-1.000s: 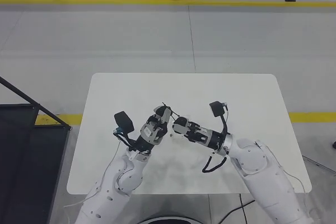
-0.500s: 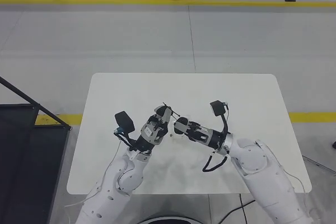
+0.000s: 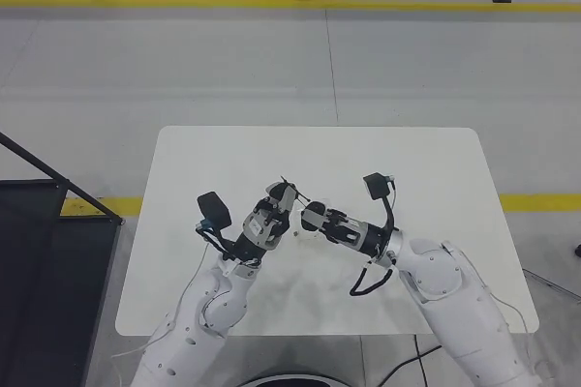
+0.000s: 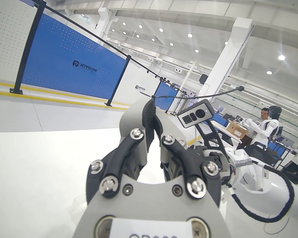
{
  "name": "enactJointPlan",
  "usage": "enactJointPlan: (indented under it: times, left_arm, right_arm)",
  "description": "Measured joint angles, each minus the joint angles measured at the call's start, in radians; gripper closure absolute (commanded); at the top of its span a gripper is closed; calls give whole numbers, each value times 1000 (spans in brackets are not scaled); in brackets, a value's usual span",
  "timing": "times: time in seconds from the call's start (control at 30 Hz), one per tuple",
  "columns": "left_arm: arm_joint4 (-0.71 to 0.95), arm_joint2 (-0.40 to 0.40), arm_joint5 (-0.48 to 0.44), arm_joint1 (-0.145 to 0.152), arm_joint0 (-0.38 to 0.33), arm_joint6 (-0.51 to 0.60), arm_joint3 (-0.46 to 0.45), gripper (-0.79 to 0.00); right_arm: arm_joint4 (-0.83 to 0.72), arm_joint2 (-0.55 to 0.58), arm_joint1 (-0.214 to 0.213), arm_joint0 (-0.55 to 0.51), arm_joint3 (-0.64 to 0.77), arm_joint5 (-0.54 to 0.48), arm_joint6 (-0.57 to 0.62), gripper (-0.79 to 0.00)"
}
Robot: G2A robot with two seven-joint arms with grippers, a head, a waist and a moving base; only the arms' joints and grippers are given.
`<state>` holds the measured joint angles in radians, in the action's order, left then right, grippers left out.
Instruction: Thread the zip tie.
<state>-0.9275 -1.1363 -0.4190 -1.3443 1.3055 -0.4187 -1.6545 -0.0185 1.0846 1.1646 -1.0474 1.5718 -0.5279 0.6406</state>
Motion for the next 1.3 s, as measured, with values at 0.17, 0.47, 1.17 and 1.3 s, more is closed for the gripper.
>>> enactJointPlan:
  times: [0.17, 0.47, 1.17, 1.3]
  left_arm:
    - [-2, -2, -6, -1, -1, 3, 2, 0]
    - [-6, -5, -7, -4, 0, 3, 5, 0]
    - [-16, -6, -12, -10, -1, 2, 12, 0]
    - [-13, -7, -13, -11, 0, 5, 11, -329]
  right_arm:
    - [-4, 0, 1, 1, -1, 3, 1, -185]
    - [-8, 1, 3, 3, -2, 5, 2, -185]
    - [3, 6, 5, -1, 2, 4, -9, 0]
    - [6, 8, 5, -5, 7, 1, -11, 0]
